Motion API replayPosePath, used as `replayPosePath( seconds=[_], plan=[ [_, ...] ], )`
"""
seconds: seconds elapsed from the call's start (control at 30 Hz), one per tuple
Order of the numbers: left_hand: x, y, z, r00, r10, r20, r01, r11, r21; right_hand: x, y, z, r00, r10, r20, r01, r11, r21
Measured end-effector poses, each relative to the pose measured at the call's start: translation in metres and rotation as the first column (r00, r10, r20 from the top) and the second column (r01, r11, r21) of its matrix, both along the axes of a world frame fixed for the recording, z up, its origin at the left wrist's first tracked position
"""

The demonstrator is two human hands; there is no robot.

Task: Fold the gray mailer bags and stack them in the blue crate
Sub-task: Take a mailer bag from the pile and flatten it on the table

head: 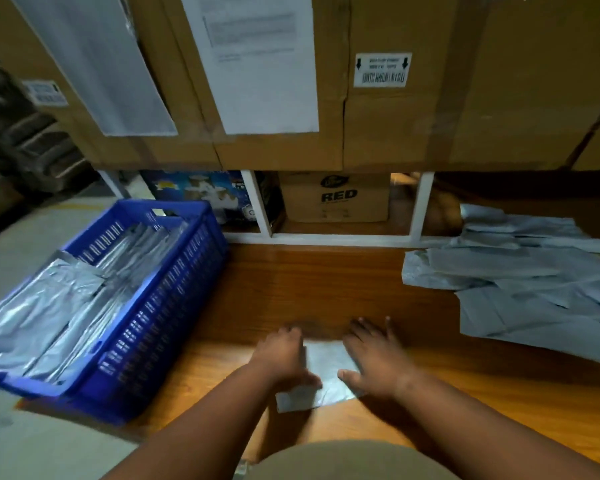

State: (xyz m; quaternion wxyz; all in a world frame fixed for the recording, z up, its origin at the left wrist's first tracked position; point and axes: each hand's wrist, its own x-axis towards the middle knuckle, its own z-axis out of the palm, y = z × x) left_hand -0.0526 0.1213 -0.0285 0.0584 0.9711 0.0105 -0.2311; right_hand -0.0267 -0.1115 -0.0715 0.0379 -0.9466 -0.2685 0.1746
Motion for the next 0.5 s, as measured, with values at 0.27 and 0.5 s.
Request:
replayPosePath(
  seconds=[0.27,0.5],
  plan=[
    [0.016,0.062,0.097,0.978,0.060,0.201,0.003,0.954,-0.299,0.079,0.050,0.095,0.998,0.046,0.033,-0.052,0.980,0.193],
    [0.007,0.183,0.200,0.853,0.196,0.484,-0.099,0.971,-0.219,0.132,0.162,0.218,0.950,0.112,0.292,-0.212,0.918,0.337]
  ],
)
